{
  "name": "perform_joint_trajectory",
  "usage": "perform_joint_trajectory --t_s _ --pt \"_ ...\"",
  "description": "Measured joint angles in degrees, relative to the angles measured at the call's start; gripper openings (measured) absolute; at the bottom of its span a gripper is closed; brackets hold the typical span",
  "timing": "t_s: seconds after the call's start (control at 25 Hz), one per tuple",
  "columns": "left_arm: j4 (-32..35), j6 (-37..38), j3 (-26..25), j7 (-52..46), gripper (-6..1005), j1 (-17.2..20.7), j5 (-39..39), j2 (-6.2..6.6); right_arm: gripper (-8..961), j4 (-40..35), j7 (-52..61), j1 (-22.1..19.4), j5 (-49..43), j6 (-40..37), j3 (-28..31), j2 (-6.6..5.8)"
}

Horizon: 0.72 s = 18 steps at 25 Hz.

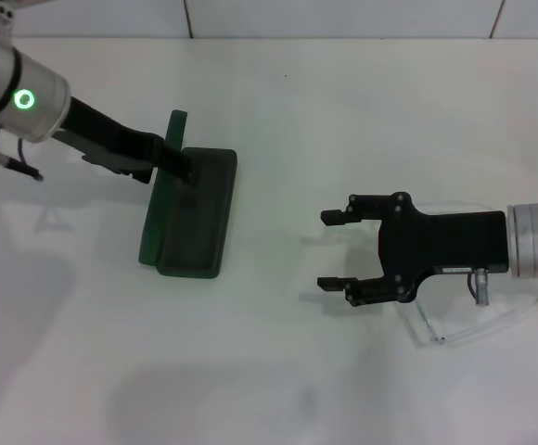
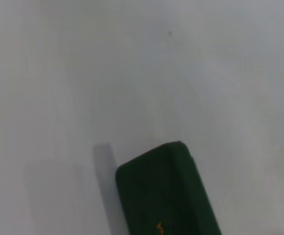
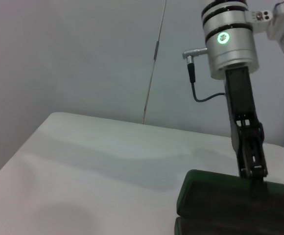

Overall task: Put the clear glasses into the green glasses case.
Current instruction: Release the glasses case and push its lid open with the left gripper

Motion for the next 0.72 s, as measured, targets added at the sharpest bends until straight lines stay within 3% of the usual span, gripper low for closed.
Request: perform_joint_trajectory --t_s 0.56,0.72 --pt "4.2 -1.7 0.0 -0.7 826 -1.6 3.0 0.64 750 0.0 -1.0 -1.0 0.0 0.0 0.1 -0.14" --pt "4.5 -1.2 0.0 1.4 706 -1.6 3.4 0.69 750 0.0 -1.7 -1.0 0.0 0.1 0.1 -0.14"
